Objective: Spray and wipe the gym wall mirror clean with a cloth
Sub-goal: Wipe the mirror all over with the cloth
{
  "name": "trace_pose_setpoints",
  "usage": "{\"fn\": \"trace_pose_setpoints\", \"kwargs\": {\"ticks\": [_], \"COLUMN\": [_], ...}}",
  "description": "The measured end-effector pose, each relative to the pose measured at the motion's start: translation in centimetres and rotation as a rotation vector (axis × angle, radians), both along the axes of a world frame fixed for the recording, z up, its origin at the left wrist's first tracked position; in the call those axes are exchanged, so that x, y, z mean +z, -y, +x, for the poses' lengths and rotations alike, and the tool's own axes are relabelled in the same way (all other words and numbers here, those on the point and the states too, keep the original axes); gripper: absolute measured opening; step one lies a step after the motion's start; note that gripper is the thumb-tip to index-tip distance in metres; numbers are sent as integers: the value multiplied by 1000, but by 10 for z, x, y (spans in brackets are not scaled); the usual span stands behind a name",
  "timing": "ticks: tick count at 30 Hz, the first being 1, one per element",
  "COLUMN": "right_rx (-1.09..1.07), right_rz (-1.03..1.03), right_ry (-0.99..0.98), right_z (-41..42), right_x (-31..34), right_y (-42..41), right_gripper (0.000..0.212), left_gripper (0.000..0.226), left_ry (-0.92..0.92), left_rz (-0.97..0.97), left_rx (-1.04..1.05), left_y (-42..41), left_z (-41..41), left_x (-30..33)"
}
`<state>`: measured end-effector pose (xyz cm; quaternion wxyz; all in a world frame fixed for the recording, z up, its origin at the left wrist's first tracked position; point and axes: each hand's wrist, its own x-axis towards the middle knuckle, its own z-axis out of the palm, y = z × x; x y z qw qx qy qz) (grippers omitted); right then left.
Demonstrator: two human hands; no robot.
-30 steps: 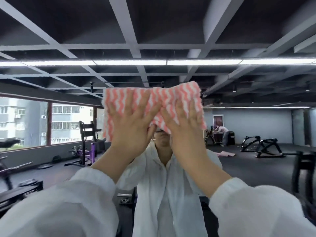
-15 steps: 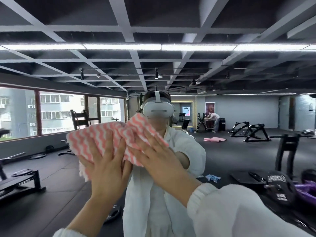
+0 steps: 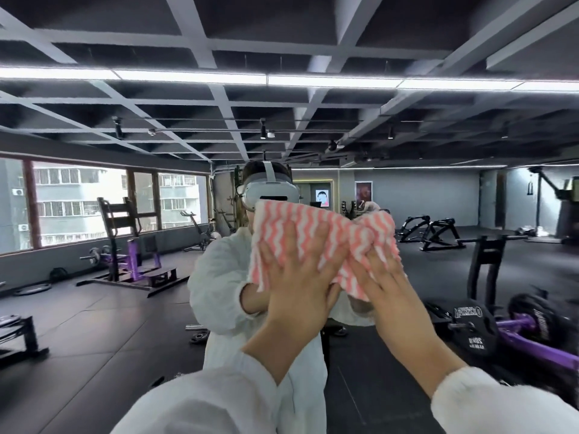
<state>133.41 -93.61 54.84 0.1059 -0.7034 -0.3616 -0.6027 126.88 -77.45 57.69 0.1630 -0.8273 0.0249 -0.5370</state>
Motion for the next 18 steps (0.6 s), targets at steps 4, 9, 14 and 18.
{"fn": "trace_pose_setpoints", "kwargs": {"ticks": [4, 9, 14, 18], "right_rx": [-25, 63, 141, 165], "right_rz": [190, 326, 308, 271], "right_ry": [-117, -329, -365, -344], "right_z": [-2, -22, -42, -64], "right_x": [-39, -46, -43, -45], "right_y": [14, -25, -82, -120], "right_gripper": [81, 60, 61, 60], "left_gripper": [62, 59, 56, 56], "left_ry": [-61, -30, -8, -12], "left_rz": [169, 227, 174, 133], "left_rx": [-4, -1, 30, 58], "left_y": [25, -4, -56, -93], "left_z": [10, -2, -30, -52], "left_x": [-17, -16, -25, -36]}}
